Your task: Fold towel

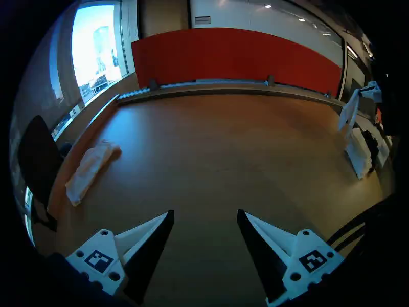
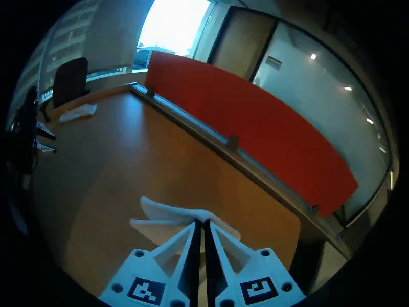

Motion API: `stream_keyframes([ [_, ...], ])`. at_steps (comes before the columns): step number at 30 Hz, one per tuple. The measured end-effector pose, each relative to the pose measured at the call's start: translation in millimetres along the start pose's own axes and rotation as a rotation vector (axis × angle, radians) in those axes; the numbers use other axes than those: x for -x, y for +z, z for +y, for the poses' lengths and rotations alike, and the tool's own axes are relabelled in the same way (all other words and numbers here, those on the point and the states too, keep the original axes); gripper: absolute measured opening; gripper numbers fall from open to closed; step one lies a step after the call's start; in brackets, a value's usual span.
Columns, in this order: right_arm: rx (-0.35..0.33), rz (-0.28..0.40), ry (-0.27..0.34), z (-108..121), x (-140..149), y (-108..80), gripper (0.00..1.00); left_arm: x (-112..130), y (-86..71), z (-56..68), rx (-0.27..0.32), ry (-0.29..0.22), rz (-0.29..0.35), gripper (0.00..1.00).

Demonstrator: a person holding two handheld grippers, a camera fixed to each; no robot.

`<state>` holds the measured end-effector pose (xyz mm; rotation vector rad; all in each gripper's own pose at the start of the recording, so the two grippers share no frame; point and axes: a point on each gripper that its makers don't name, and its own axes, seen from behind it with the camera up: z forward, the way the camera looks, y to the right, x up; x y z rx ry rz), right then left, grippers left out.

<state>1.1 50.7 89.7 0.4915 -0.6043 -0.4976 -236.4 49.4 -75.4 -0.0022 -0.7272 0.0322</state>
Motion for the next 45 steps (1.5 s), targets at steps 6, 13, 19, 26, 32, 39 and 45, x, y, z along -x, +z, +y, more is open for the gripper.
stream_keyframes([
  [6, 0.032, -0.012, 0.014, 29.0, 6.9, -3.4, 0.04, -0.8, 1.4, 3.8, 0.0, 0.003, -0.003, 0.91],
  [13, 0.069, -0.033, 0.021, 59.4, 16.2, -11.6, 0.04, -2.4, 3.4, 6.9, 0.001, 0.008, -0.005, 0.91],
  [19, 0.09, -0.046, 0.035, 76.0, 25.0, -18.4, 0.04, -5.3, 5.0, 8.7, 0.004, 0.012, -0.006, 0.91],
  [26, 0.101, -0.05, 0.056, 83.1, 34.2, -25.3, 0.04, -8.8, 7.2, 12.1, 0.008, 0.022, -0.005, 0.91],
  [32, 0.114, -0.065, 0.073, 84.7, 50.2, -34.2, 0.04, -11.5, 8.9, 15.7, 0.015, 0.031, -0.006, 0.91],
  [39, 0.133, -0.108, 0.109, 86.4, 86.4, -51.6, 0.04, -12.9, 8.5, 19.9, 0.023, 0.042, -0.006, 0.91],
  [45, 0.155, -0.167, 0.146, 82.7, 130.1, -68.0, 0.04, -12.3, 7.8, 21.4, 0.027, 0.049, -0.007, 0.91],
])
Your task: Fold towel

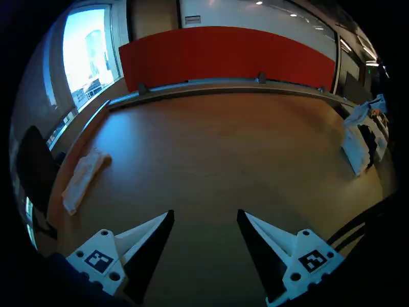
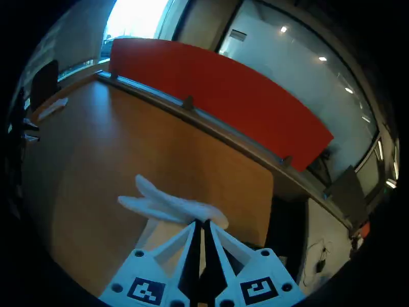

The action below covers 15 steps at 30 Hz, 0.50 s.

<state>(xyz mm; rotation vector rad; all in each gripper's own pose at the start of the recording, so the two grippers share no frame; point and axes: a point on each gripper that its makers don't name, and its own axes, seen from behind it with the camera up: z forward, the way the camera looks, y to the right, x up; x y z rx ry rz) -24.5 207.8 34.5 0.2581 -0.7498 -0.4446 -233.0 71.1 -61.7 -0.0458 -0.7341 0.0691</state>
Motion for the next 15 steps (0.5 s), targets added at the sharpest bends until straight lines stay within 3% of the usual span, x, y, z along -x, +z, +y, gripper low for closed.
stream_keyframes([
  [9, 0.012, -0.091, 0.066, -5.4, 66.8, -4.5, 0.04, 1.0, -1.5, 1.5, 0.0, 0.007, -0.004, 0.91],
  [15, 0.009, -0.116, 0.1, -12.5, 88.7, -3.9, 0.04, 0.2, -2.1, 2.5, 0.001, 0.013, -0.005, 0.91],
])
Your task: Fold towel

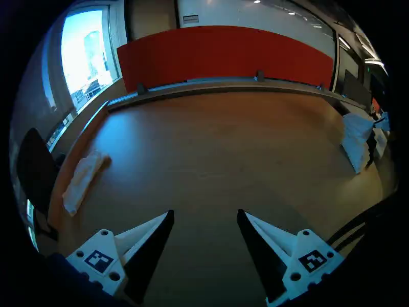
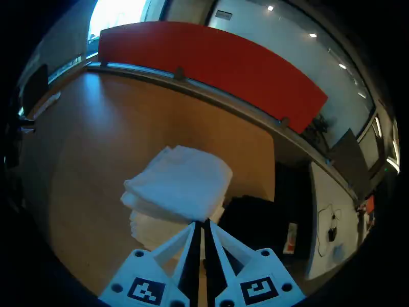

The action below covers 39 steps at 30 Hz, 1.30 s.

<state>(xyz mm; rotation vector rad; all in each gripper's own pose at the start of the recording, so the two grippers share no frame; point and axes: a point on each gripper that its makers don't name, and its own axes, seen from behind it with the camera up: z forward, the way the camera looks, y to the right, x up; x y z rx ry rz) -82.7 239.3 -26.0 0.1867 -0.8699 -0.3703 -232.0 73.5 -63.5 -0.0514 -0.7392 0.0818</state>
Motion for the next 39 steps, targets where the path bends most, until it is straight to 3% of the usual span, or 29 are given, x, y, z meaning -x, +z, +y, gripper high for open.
stream_keyframes([
  [21, 0.005, -0.094, 0.085, -4.0, 57.7, 20.4, 0.04, 4.4, -2.8, -5.2, -0.014, 0.0, -0.007, 0.91],
  [39, 0.017, -0.128, 0.102, -0.8, 71.8, 25.9, 0.05, 5.5, -4.0, -6.2, -0.017, 0.003, -0.011, 0.91],
])
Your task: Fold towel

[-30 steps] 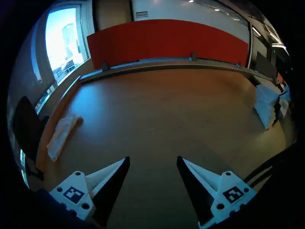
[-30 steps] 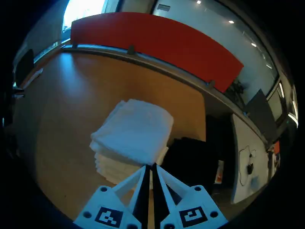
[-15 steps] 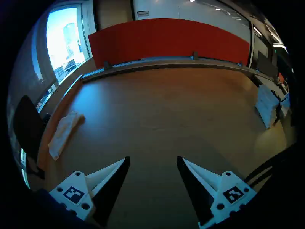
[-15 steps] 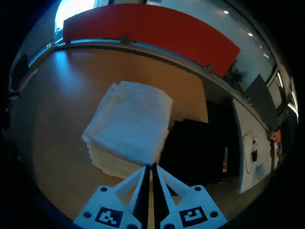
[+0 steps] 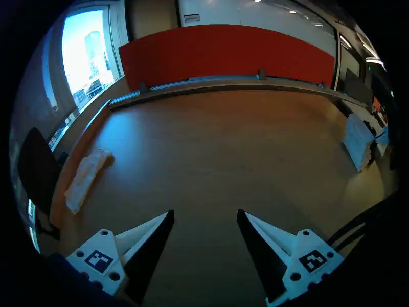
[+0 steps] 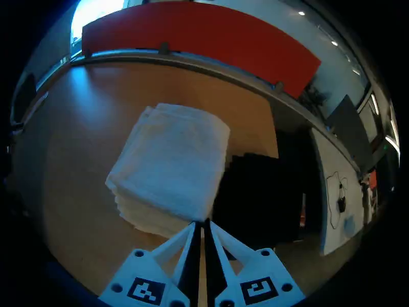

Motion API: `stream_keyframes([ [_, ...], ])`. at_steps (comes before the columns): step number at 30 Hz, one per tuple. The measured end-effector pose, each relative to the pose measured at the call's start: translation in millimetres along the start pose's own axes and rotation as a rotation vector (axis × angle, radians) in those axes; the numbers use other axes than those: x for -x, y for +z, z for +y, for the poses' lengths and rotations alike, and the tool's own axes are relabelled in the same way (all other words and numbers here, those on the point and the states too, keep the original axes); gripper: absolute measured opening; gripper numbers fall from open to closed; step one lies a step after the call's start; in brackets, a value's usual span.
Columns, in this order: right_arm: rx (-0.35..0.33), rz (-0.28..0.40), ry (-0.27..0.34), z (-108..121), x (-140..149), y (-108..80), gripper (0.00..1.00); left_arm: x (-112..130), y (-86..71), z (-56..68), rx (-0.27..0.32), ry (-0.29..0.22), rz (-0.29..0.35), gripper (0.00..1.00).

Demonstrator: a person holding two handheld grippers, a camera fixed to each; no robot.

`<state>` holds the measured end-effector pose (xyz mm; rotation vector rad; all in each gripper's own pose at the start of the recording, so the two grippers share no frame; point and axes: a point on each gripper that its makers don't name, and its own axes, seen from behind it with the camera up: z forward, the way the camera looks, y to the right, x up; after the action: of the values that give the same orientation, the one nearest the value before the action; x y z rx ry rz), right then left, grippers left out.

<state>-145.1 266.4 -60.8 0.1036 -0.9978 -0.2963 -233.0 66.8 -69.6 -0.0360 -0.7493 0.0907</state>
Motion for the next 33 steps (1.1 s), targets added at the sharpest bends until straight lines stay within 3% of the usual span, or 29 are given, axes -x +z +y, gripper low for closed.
stream_keyframes([
  [22, 0.024, 0.005, 0.002, 1.9, 3.9, 2.3, 0.06, 1.3, -0.2, -0.3, -0.002, 0.0, -0.001, 0.91],
  [31, 0.061, 0.007, 0.01, 11.4, 6.3, -2.1, 0.34, -0.5, -0.4, 1.1, 0.001, 0.003, 0.004, 0.91],
  [33, 0.063, 0.013, 0.012, 12.0, 4.9, -3.7, 0.47, -1.0, -0.4, 1.5, 0.002, 0.004, 0.005, 0.91],
])
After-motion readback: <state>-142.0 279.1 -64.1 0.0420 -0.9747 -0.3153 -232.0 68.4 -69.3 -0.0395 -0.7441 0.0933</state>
